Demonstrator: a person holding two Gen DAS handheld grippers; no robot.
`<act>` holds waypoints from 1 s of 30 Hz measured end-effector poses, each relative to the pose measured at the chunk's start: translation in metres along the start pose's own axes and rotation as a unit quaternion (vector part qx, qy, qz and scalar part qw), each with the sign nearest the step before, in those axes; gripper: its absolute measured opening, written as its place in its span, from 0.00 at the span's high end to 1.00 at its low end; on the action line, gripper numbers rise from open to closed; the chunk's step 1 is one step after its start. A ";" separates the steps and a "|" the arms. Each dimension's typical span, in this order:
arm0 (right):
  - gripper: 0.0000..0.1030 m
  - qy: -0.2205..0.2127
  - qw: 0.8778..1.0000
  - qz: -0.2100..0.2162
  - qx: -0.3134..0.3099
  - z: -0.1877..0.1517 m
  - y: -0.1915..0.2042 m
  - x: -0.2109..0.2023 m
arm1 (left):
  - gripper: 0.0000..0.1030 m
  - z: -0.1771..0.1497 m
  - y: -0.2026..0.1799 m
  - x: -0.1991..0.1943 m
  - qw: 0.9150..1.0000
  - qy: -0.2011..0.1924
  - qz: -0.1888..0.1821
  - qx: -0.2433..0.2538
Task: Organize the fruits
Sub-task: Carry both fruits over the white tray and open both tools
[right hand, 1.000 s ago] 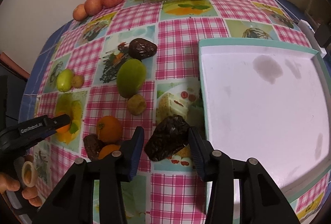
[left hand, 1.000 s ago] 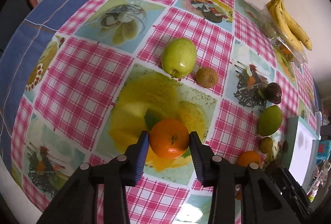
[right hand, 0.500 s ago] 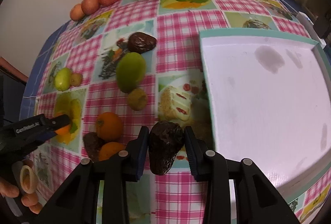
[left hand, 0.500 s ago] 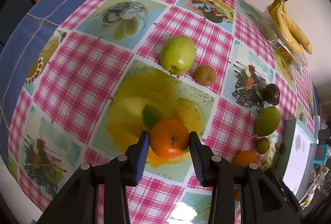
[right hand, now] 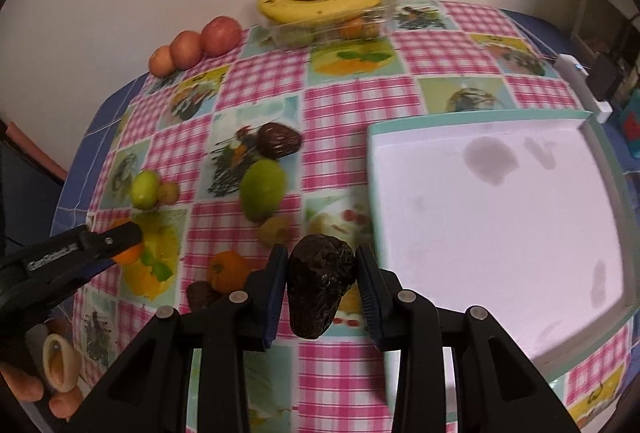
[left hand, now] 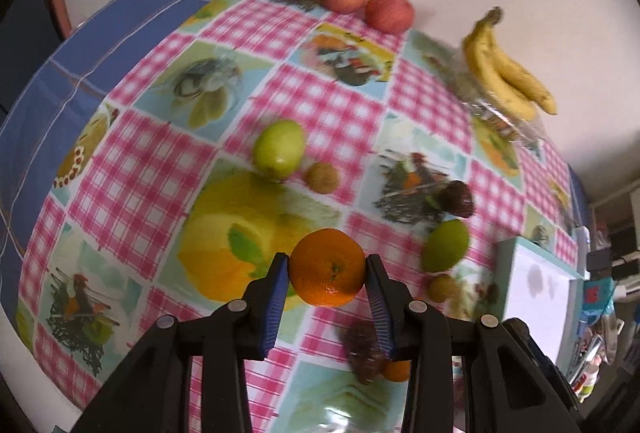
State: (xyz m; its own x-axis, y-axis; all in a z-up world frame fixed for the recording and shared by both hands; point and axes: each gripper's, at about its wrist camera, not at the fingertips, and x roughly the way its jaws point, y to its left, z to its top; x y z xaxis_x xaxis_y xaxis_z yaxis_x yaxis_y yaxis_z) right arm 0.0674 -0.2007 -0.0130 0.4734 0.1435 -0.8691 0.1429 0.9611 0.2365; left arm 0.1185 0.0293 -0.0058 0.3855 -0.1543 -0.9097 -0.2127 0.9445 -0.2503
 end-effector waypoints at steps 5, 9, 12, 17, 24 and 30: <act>0.65 -0.014 0.999 -0.019 0.025 0.007 -0.027 -0.012 | 0.60 -0.009 -0.028 -0.008 1.000 -0.009 -0.016 0.025; 0.65 -0.027 0.997 -0.049 0.046 0.015 -0.055 -0.021 | 0.60 -0.019 -0.052 -0.012 0.998 -0.012 -0.025 0.053; 0.65 -0.033 0.995 -0.058 0.070 0.016 -0.079 -0.023 | 0.60 -0.026 -0.073 -0.008 0.997 -0.009 -0.034 0.072; 0.65 -0.045 0.991 -0.076 0.104 0.018 -0.118 -0.030 | 0.60 -0.041 -0.114 -0.003 0.991 -0.006 -0.063 0.118; 0.65 -0.054 0.986 -0.081 0.137 0.023 -0.160 -0.029 | 0.60 -0.062 -0.176 0.006 0.975 -0.009 -0.098 0.197; 0.65 -0.047 0.984 -0.089 0.146 0.027 -0.178 -0.018 | 0.60 -0.072 -0.211 0.036 0.967 -0.001 -0.094 0.237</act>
State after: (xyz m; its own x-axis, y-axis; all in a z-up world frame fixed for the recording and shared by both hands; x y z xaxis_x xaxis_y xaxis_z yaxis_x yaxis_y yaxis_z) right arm 0.0569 -0.3810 -0.0282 0.4940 -0.0562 -0.8677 0.4673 0.8587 0.2104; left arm 0.1123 -0.1961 -0.0097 0.3793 -0.3364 -0.8619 0.2968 0.9266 -0.2310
